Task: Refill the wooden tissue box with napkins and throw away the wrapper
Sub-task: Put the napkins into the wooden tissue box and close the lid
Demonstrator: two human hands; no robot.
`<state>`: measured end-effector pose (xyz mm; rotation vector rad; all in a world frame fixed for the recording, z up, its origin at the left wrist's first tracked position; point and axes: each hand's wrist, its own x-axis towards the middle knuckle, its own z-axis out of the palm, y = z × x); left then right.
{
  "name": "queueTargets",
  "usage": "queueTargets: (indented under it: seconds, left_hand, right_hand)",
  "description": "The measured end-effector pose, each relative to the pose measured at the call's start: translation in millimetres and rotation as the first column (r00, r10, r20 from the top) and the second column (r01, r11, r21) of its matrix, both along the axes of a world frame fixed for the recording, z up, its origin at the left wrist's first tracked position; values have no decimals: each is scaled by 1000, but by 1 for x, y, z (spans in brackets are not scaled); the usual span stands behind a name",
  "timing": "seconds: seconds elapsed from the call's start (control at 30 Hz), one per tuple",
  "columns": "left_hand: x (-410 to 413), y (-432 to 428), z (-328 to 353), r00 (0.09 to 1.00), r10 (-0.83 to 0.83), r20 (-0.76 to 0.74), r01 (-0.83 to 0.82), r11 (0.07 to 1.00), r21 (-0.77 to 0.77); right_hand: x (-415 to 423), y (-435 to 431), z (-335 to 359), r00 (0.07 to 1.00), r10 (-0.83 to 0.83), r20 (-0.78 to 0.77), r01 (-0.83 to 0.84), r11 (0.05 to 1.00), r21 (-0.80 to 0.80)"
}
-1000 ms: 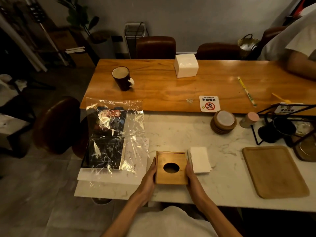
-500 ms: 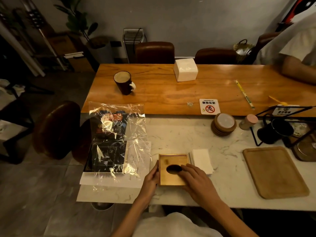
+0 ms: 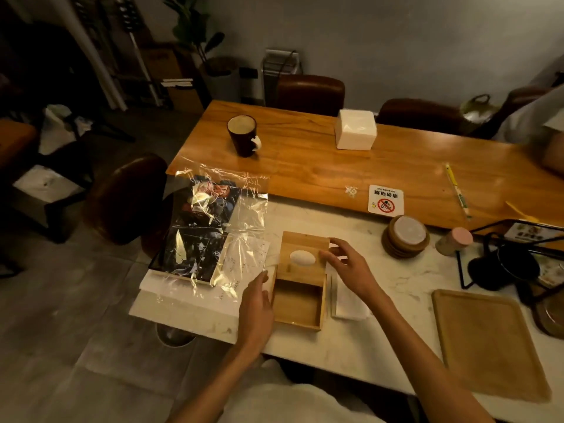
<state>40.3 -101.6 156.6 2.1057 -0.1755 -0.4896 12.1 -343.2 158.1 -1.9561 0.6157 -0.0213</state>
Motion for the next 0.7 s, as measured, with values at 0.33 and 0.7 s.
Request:
queueTargets:
  seconds: [0.33, 0.7]
  left_hand:
    - [-102, -145, -9, 497, 200, -844, -514, 852, -101]
    - [-95, -165, -30, 732, 240, -638, -314, 949, -4]
  right_hand:
    - [0, -74, -27, 626, 453, -634, -665, 736, -131]
    - [-57, -109, -35, 752, 380, -539, -413, 908, 64]
